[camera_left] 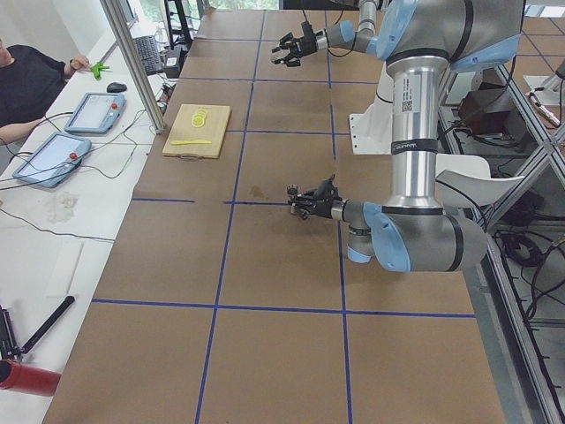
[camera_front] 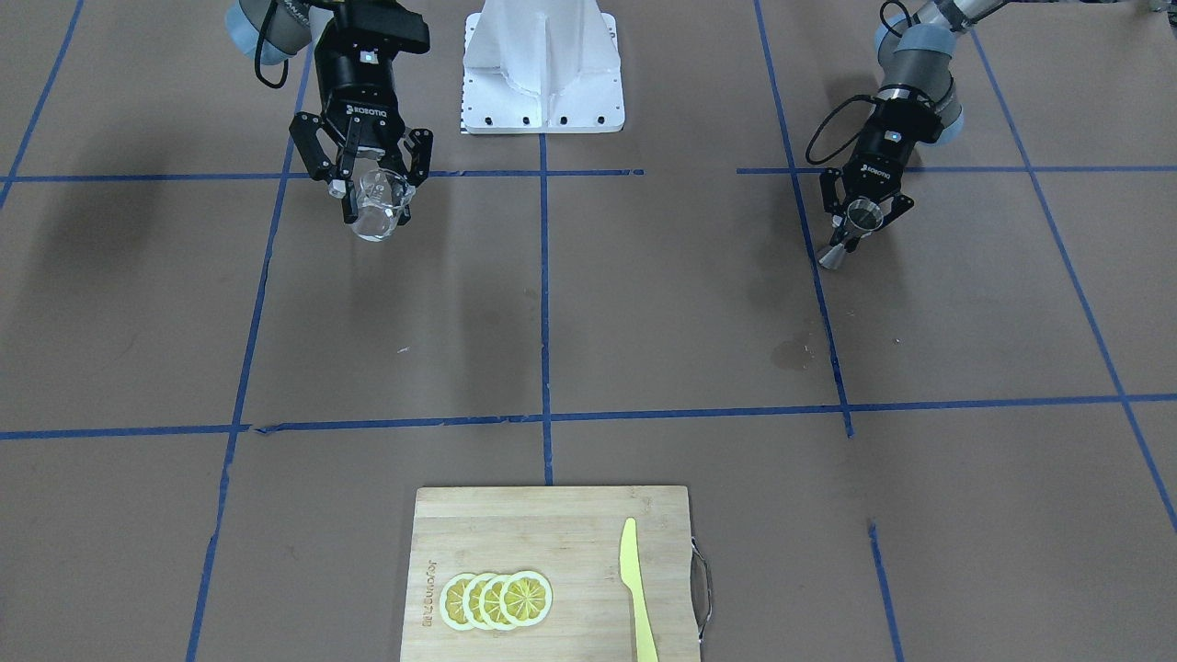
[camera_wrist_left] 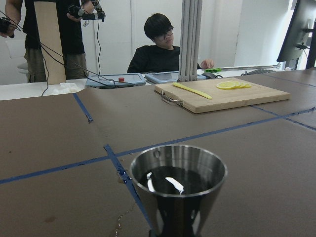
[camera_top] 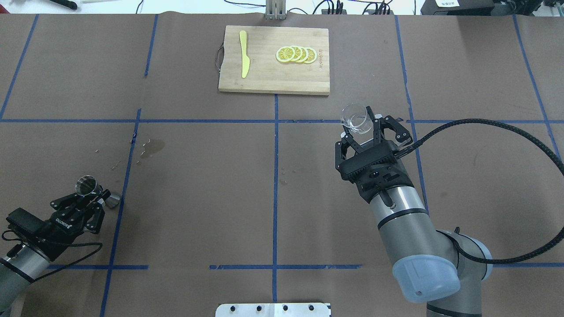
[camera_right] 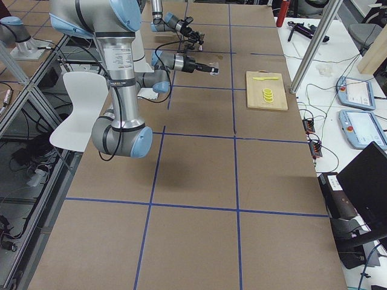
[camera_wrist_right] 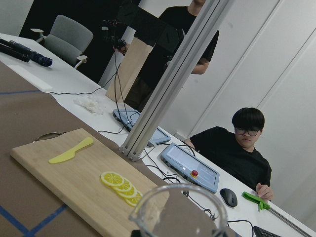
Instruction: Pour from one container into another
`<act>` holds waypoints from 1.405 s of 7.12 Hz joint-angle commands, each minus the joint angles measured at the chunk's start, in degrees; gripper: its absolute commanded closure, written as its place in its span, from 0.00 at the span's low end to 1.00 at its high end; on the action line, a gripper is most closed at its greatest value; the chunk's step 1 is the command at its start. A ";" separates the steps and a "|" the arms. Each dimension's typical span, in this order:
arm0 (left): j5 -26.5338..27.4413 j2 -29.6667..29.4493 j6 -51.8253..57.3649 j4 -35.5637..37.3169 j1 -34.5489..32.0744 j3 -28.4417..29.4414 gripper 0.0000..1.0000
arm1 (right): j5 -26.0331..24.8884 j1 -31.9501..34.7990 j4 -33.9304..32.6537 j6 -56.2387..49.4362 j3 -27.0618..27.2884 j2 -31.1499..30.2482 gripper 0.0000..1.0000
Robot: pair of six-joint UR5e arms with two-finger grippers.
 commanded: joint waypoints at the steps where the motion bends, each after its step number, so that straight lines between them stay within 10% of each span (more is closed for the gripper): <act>1: 0.00 0.00 0.00 0.00 -0.05 0.09 1.00 | -0.09 0.00 0.00 0.00 0.00 0.00 1.00; 6: 0.00 -0.09 0.00 0.00 0.04 0.53 0.94 | 0.00 0.00 0.00 0.00 0.00 0.00 1.00; 10: 0.00 -0.09 0.26 0.00 0.04 0.88 0.56 | 0.00 0.00 0.00 0.00 0.00 0.00 1.00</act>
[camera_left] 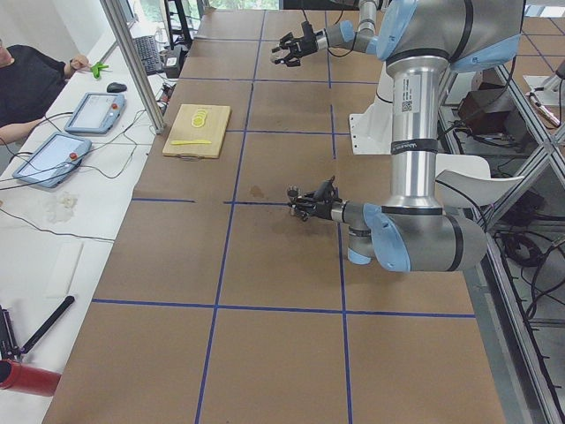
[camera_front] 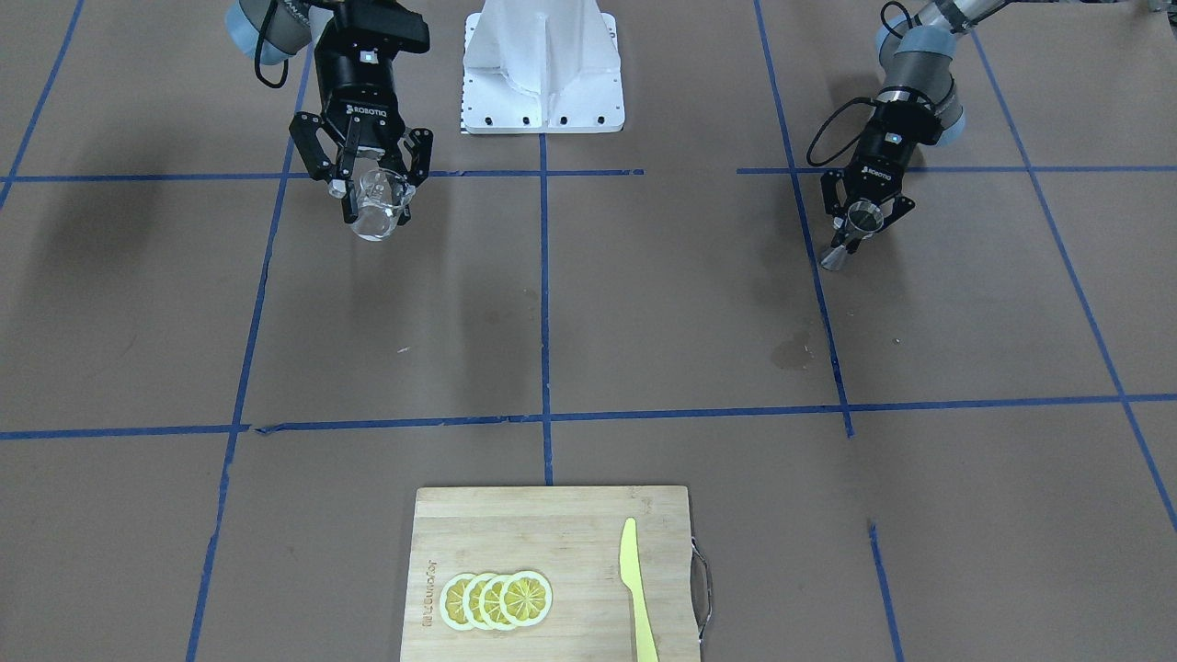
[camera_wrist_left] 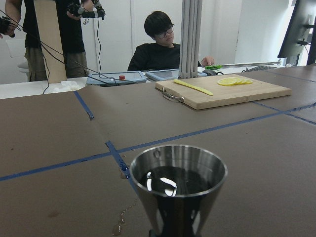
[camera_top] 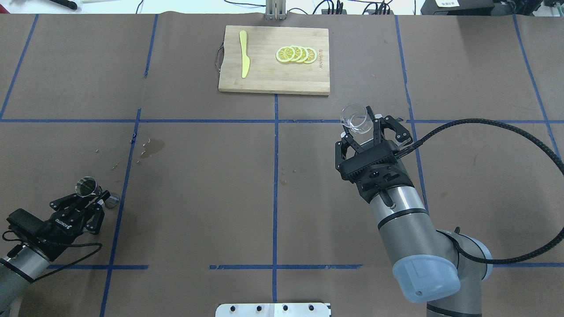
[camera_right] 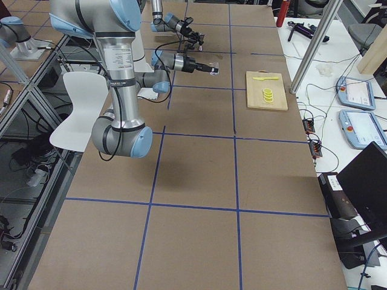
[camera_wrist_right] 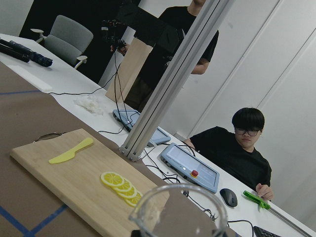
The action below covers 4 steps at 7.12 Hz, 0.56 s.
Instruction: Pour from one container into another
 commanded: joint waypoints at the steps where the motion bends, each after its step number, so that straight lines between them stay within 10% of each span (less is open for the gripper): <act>1: 0.00 -0.03 0.05 0.00 0.00 0.09 0.53 | 0.00 0.00 0.00 0.00 -0.04 0.00 1.00; 3: 0.00 -0.03 -0.04 -0.09 0.00 0.09 0.32 | 0.00 0.00 0.00 0.00 0.05 0.00 1.00; 4: 0.09 -0.03 -0.04 -0.26 -0.09 -0.17 0.00 | 0.00 0.00 0.00 0.00 0.05 0.00 1.00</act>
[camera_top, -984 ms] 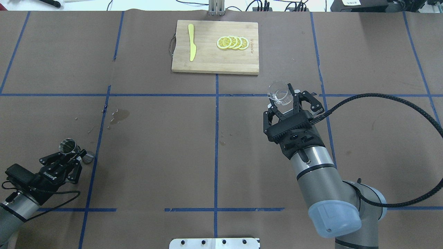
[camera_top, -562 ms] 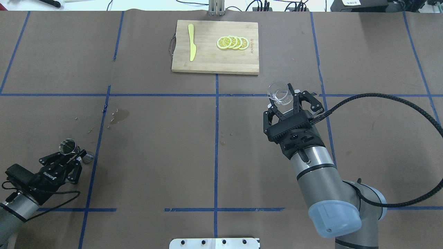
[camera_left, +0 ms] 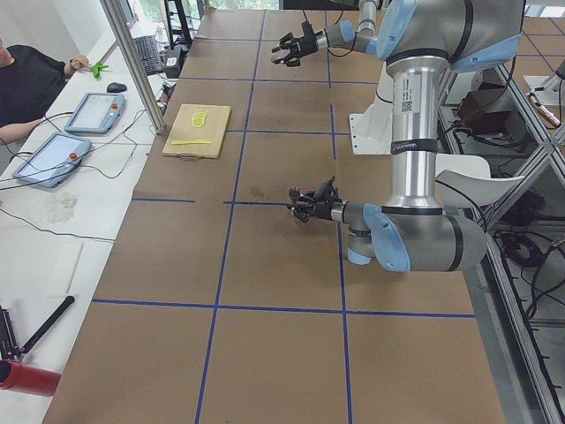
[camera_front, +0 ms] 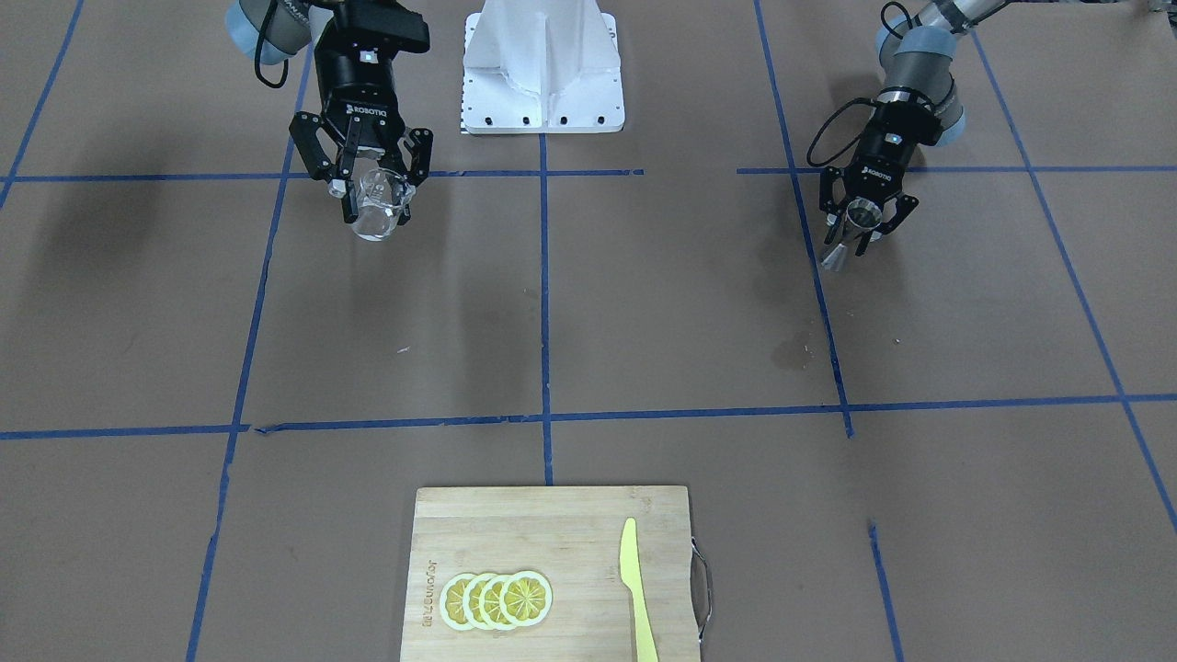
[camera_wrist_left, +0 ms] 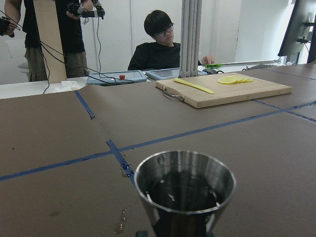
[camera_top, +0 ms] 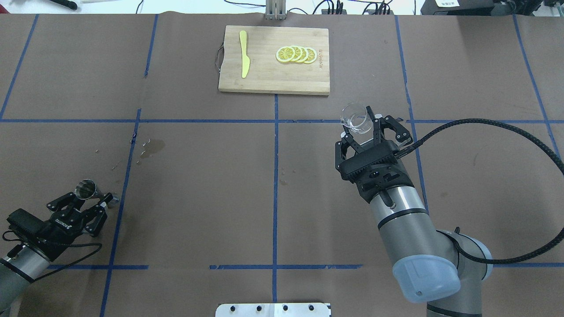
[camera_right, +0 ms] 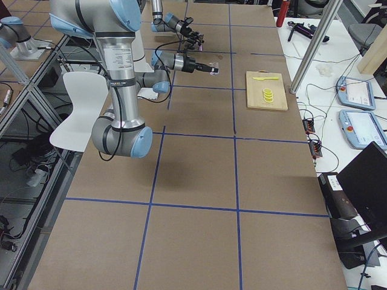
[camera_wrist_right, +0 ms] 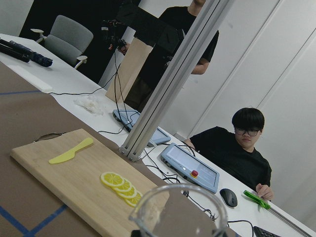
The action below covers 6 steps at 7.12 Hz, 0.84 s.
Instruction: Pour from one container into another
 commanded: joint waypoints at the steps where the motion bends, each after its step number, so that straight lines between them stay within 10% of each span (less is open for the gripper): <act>1: 0.16 0.00 -0.10 -0.60 -0.34 -0.63 0.00 | 0.00 0.00 0.00 -0.06 0.01 0.00 1.00; 6: 0.77 0.61 0.08 -5.61 -2.71 -4.04 0.00 | 0.00 0.00 0.00 0.02 0.19 0.17 1.00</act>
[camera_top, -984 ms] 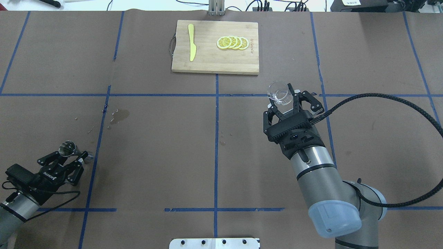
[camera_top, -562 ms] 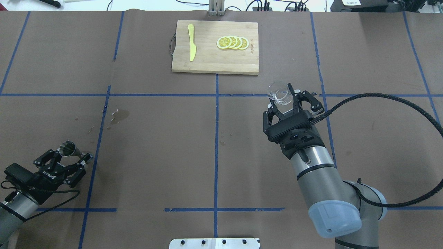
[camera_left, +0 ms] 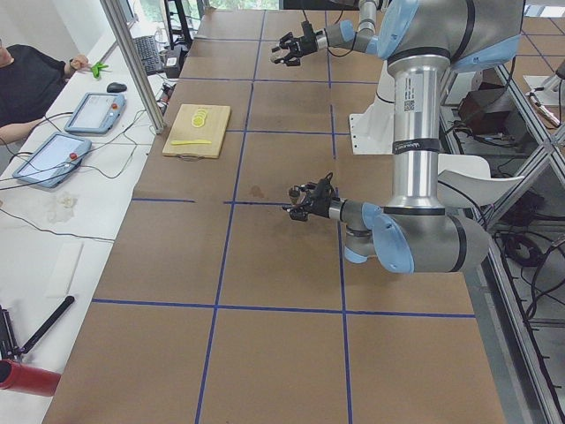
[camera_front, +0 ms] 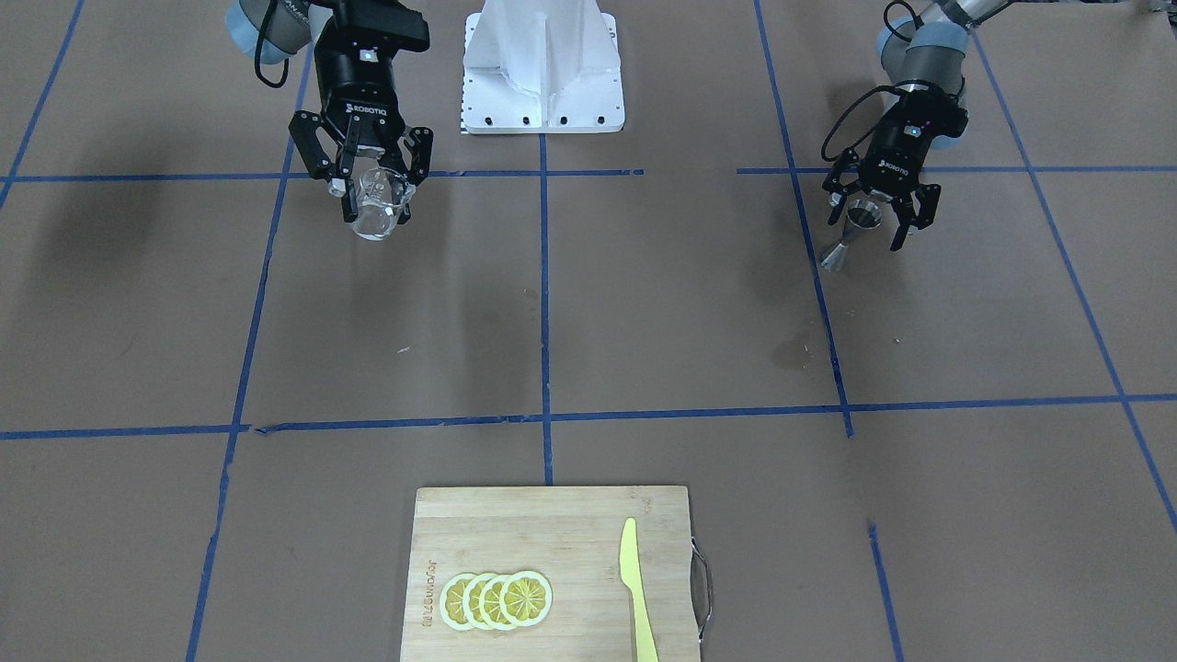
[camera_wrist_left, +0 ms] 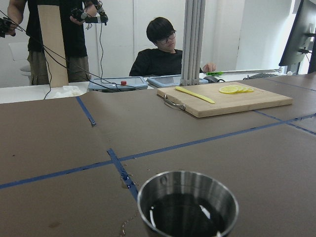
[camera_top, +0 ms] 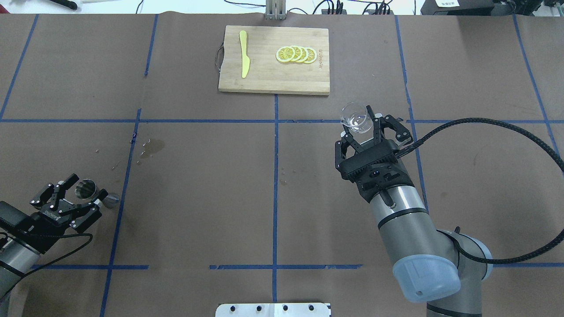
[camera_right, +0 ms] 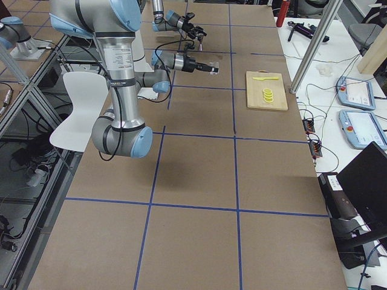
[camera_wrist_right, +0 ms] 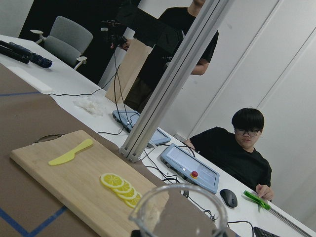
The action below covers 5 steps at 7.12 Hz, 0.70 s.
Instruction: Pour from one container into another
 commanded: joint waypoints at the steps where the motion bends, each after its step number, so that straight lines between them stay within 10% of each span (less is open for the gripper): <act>1: 0.03 -0.16 0.06 -0.40 -0.32 -2.80 0.00 | 0.00 0.03 0.00 -0.08 0.41 0.07 1.00; 5: -8.26 0.98 1.80 -0.14 -6.43 -5.45 0.00 | 0.00 0.03 0.00 -0.08 0.32 -0.02 1.00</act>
